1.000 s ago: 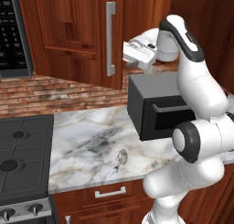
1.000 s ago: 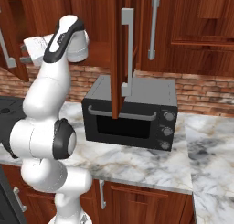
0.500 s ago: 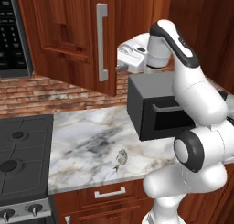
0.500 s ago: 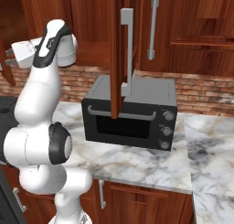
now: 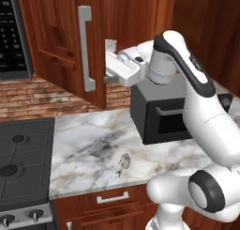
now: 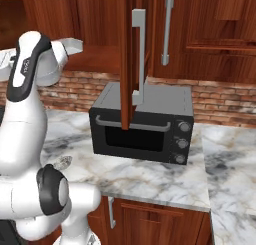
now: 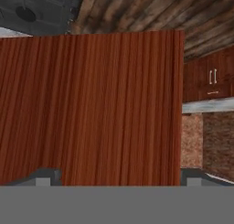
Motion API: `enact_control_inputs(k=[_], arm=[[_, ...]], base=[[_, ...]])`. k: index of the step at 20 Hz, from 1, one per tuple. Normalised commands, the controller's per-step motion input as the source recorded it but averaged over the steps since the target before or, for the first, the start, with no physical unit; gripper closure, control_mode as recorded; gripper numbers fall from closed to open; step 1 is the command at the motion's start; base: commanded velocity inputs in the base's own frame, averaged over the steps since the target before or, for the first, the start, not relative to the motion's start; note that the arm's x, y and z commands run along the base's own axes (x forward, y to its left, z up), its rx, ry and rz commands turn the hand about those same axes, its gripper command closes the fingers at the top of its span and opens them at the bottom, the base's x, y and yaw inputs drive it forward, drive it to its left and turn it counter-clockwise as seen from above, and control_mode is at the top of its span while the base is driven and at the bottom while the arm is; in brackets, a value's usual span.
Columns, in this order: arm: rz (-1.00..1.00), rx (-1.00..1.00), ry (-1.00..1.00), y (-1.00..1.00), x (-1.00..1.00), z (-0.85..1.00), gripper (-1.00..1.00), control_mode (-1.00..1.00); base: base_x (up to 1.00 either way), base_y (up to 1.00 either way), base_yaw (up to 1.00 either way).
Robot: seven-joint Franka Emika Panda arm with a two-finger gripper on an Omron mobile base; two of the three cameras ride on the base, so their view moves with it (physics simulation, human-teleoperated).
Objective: Retrieve the tupperware from the cabinet, then place the raw meat into the tupperware to avoid contamination.
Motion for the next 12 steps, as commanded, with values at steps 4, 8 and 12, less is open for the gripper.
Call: enact_control_inputs(k=[4, 8, 12], arm=[[-0.17, -0.01, -0.01, 0.69, -0.23, -0.07, -1.00, -1.00], [-0.09, -0.05, 0.00, 0.78, -0.17, -0.05, -1.00, -1.00], [-0.01, -0.09, 0.00, 0.81, -0.08, -0.05, -1.00, -1.00]], base=[[0.00, 0.00, 0.00], [0.00, 0.00, 0.00], [0.00, 0.00, 0.00]])
